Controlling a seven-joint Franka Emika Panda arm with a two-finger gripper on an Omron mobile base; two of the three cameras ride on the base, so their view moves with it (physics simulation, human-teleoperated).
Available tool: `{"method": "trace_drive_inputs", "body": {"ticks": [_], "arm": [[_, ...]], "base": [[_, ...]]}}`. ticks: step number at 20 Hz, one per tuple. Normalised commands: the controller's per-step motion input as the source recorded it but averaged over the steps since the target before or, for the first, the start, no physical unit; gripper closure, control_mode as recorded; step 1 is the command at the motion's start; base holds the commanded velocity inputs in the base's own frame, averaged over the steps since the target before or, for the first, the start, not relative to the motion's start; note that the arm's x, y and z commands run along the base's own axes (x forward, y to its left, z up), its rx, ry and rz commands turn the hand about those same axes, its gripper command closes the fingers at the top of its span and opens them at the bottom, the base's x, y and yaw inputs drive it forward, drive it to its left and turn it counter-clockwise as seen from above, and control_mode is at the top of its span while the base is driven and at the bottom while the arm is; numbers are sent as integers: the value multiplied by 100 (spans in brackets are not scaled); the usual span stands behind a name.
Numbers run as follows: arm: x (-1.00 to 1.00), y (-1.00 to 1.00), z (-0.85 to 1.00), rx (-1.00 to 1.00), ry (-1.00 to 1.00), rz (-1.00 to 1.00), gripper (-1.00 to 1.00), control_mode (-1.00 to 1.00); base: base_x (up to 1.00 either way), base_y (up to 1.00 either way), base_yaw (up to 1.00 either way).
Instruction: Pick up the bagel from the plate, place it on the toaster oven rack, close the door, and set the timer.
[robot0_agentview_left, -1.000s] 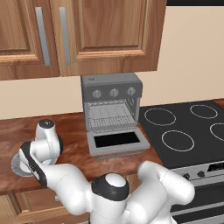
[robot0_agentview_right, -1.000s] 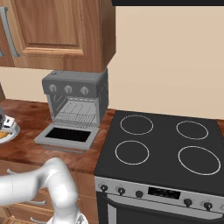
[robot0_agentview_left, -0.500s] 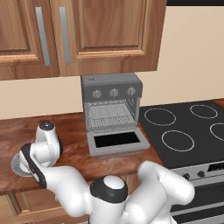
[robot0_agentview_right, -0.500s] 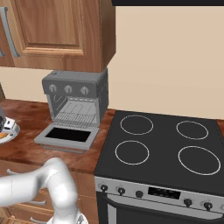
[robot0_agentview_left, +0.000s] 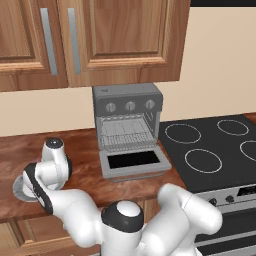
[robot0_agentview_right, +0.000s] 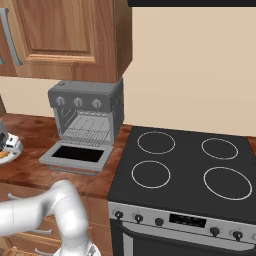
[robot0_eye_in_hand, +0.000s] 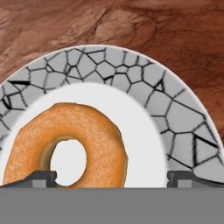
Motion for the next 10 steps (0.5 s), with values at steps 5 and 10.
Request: {"method": "trace_drive_inputs", "body": {"ticks": [5, 10], "arm": [[13, -14, -5, 0, 0, -2, -100, -100], [1, 0, -17, 0, 0, 0, -100, -100]], "base": [[0, 0, 0], [0, 0, 0]]}}
